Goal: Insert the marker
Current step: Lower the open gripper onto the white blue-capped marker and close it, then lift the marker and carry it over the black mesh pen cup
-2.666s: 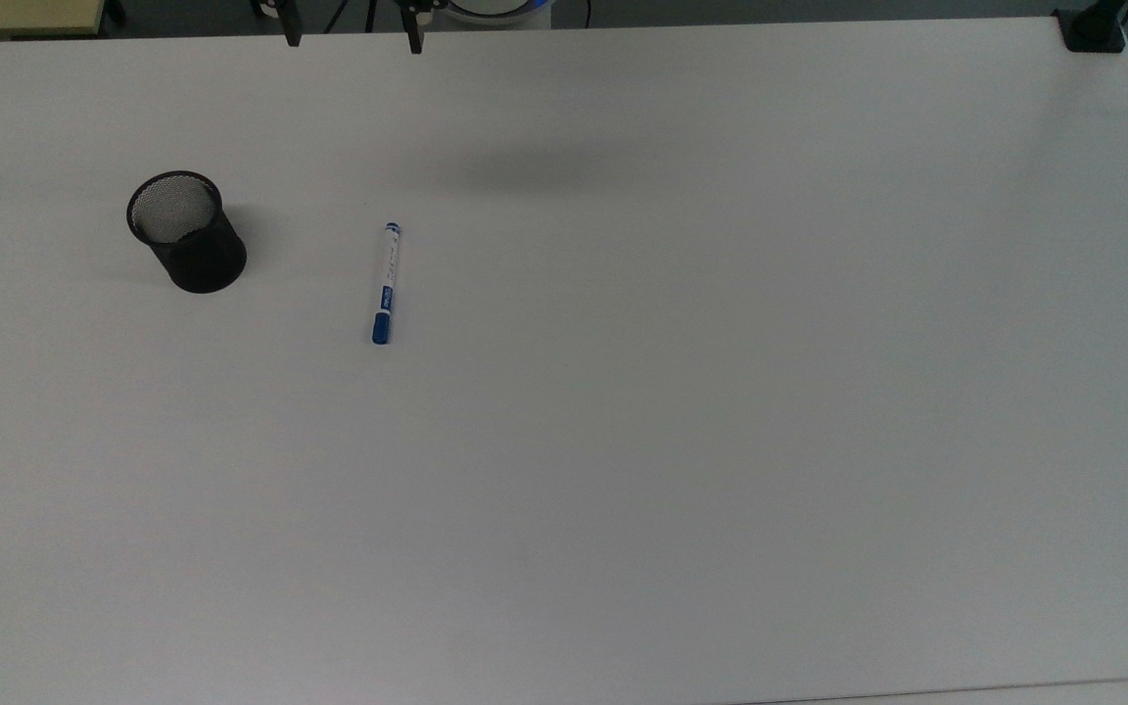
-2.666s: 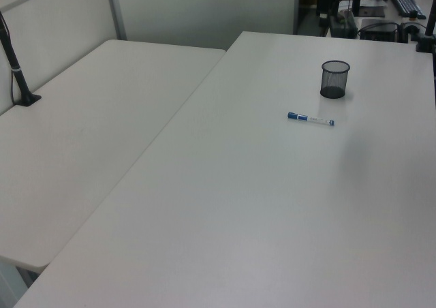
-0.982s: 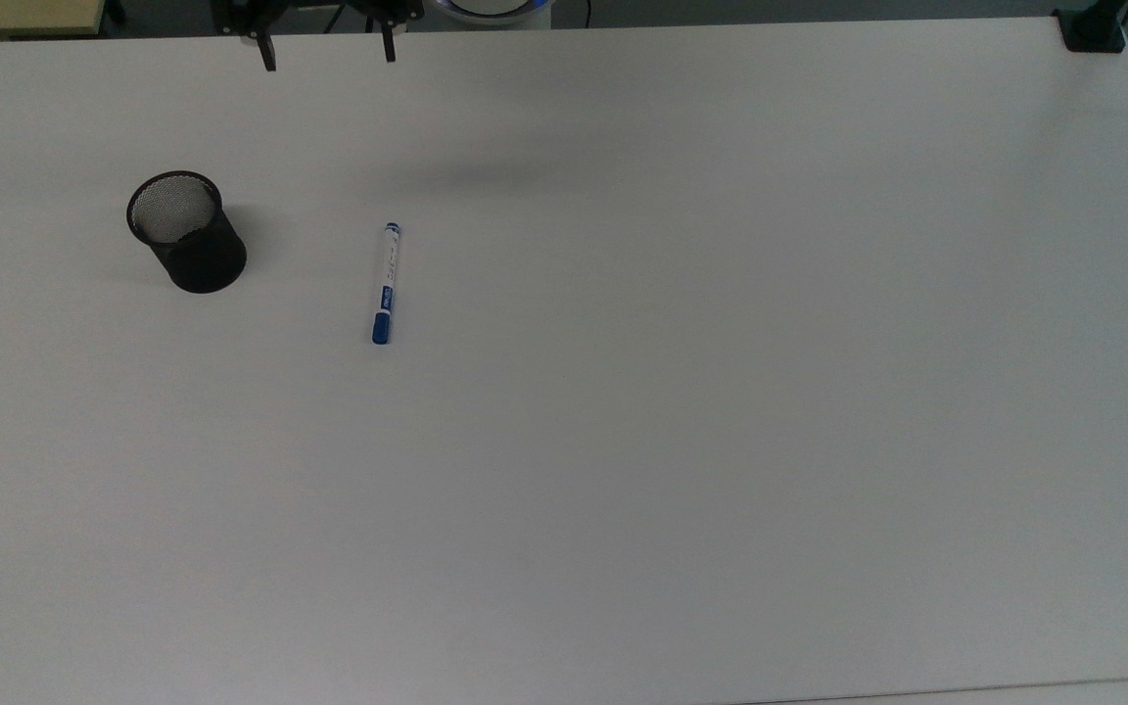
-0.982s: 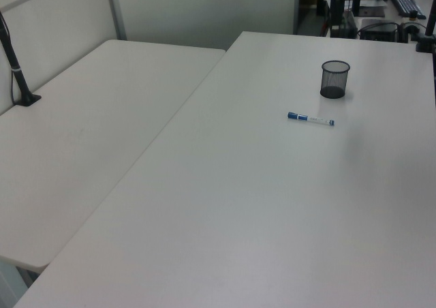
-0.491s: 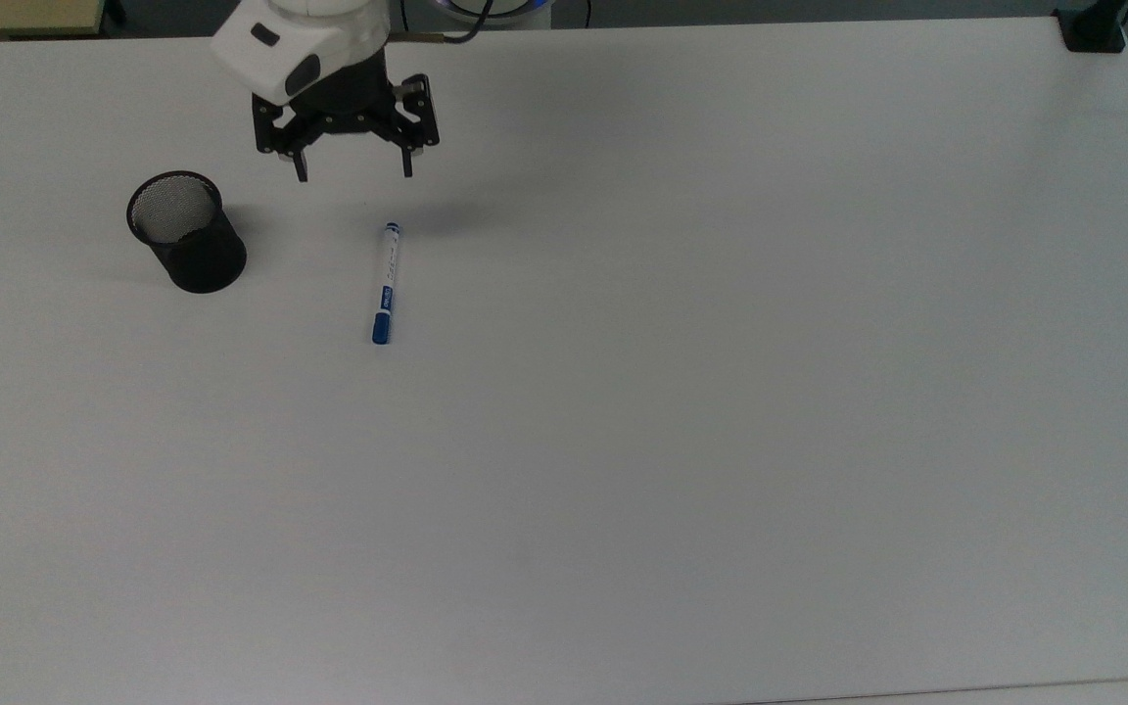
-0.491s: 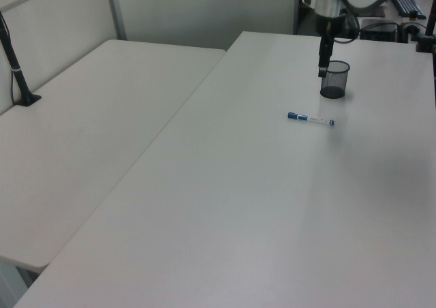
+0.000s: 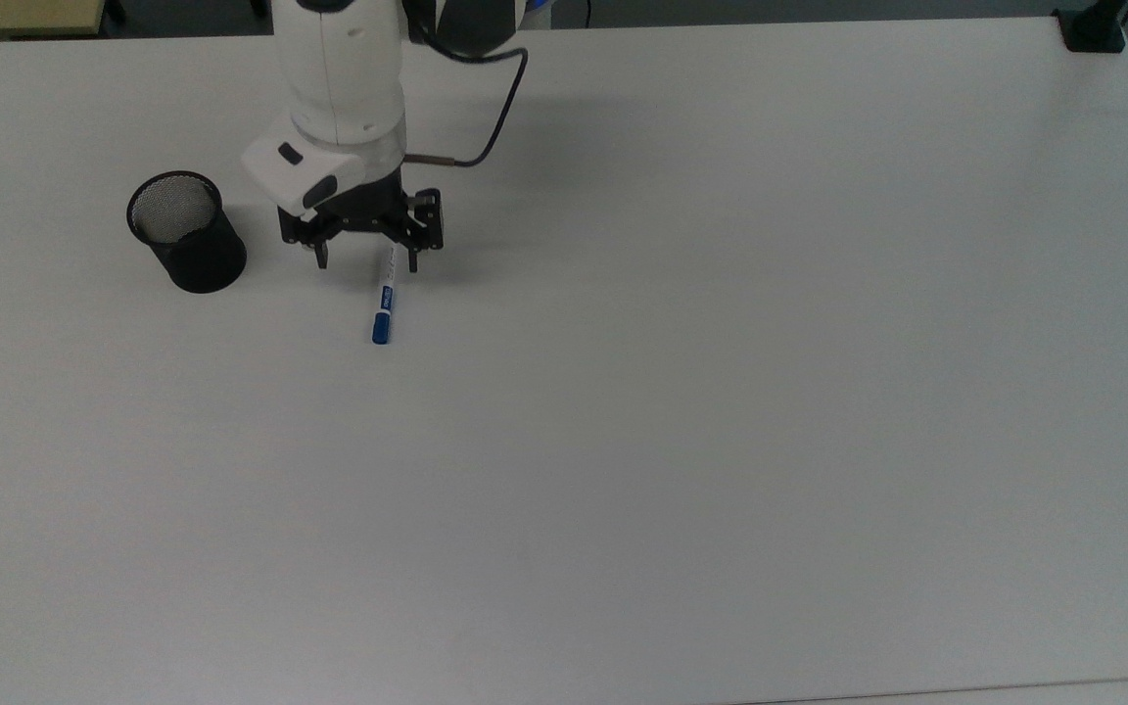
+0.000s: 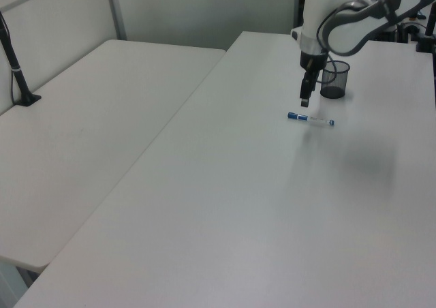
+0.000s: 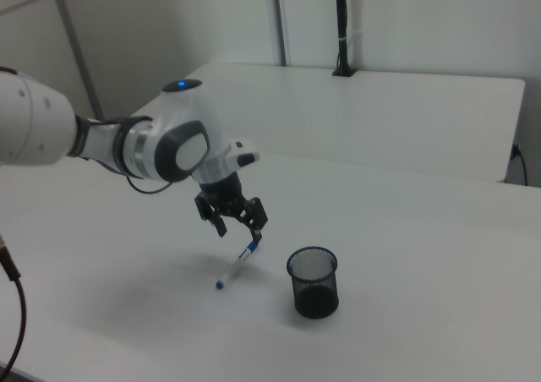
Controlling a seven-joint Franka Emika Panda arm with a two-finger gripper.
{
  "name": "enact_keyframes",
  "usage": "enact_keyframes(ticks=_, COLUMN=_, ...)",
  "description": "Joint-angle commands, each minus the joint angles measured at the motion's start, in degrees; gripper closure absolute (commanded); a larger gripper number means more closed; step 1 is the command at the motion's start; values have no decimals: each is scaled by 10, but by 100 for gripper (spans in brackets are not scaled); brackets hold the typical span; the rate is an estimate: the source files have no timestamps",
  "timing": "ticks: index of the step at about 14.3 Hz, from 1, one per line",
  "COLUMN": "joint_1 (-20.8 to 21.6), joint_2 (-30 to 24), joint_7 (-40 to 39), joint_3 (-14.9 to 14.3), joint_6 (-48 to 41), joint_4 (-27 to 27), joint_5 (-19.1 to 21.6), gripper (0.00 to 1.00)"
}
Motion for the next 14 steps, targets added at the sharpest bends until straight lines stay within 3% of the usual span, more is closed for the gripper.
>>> enact_keyframes(ticks=1, joint_1=0, joint_2=40, joint_7=53, joint_3=-4, joint_6=64, joint_4=5, joint_5=-11, gripper=24)
enact_keyframes(ticks=3, joint_1=0, joint_2=45, joint_7=57, joint_3=-3, joint_6=69, joint_4=6, joint_5=-7, gripper=39)
enact_keyframes(ticks=4, joint_1=0, joint_2=56, joint_7=65, joint_3=-3, joint_6=80, joint_4=12, joint_5=-6, gripper=54)
enact_keyframes(ticks=5, joint_1=0, joint_2=62, joint_7=69, joint_3=-3, joint_6=86, joint_4=14, joint_5=-5, gripper=61)
enact_keyframes(ticks=10, joint_1=3, joint_2=73, joint_7=74, joint_3=-3, joint_6=89, joint_4=15, joint_5=-8, gripper=67)
enact_keyframes(ticks=11, joint_1=3, joint_2=72, joint_7=74, joint_3=-3, joint_6=89, joint_4=15, joint_5=-8, gripper=80)
enact_keyframes(ticks=14, joint_1=4, joint_2=72, joint_7=74, joint_3=-3, joint_6=89, joint_4=15, joint_5=-10, gripper=85)
